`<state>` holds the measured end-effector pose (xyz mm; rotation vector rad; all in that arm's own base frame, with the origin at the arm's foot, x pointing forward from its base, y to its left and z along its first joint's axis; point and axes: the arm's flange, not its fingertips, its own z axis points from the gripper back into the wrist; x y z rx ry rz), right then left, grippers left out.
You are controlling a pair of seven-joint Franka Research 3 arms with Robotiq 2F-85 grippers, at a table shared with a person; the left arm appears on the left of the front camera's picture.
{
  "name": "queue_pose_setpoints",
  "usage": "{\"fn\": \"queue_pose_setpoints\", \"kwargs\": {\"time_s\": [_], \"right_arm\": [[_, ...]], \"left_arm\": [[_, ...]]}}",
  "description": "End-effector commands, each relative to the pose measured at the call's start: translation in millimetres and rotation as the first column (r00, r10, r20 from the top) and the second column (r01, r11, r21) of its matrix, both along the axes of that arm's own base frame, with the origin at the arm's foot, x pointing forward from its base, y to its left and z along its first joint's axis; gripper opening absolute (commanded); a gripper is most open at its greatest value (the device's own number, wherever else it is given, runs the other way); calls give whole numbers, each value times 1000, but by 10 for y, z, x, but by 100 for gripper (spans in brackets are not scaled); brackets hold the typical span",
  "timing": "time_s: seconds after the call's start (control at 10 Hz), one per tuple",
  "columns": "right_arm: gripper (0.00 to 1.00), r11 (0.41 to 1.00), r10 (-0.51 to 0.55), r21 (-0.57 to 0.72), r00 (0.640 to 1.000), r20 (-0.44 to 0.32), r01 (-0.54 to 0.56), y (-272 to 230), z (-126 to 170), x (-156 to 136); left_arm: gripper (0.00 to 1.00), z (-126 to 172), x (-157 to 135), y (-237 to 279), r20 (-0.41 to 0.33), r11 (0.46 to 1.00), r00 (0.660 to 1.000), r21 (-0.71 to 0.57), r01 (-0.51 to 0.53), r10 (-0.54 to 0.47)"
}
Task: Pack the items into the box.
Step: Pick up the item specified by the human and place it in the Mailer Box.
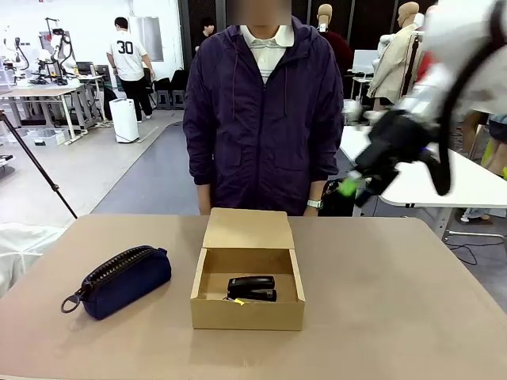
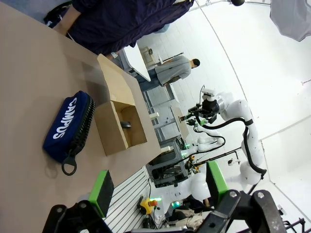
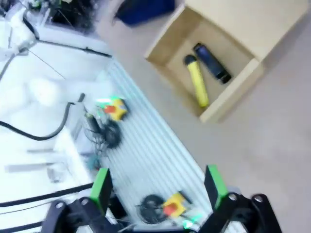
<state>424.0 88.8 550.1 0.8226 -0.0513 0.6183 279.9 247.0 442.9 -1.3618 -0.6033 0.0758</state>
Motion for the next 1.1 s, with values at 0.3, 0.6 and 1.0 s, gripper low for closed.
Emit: {"fn": "queue_pose_setpoints", "kwargs": {"time_s": [0.3, 0.6, 1.0], "right_arm": [[100, 371, -569, 720, 756, -323, 586, -1824, -1120, -927], [100, 331, -683, 659, 653, -327, 676, -1941, -1484, -975], [100, 523, -528, 574, 768, -363, 631, -2293, -1391, -1083]], "left_arm": [[100, 13, -16, -1, 9, 1000, 1000, -5, 6, -6], [100, 13, -16, -1, 9, 1000, 1000, -5, 6, -6], [100, 13, -16, -1, 9, 1000, 1000, -5, 6, -6]]}}
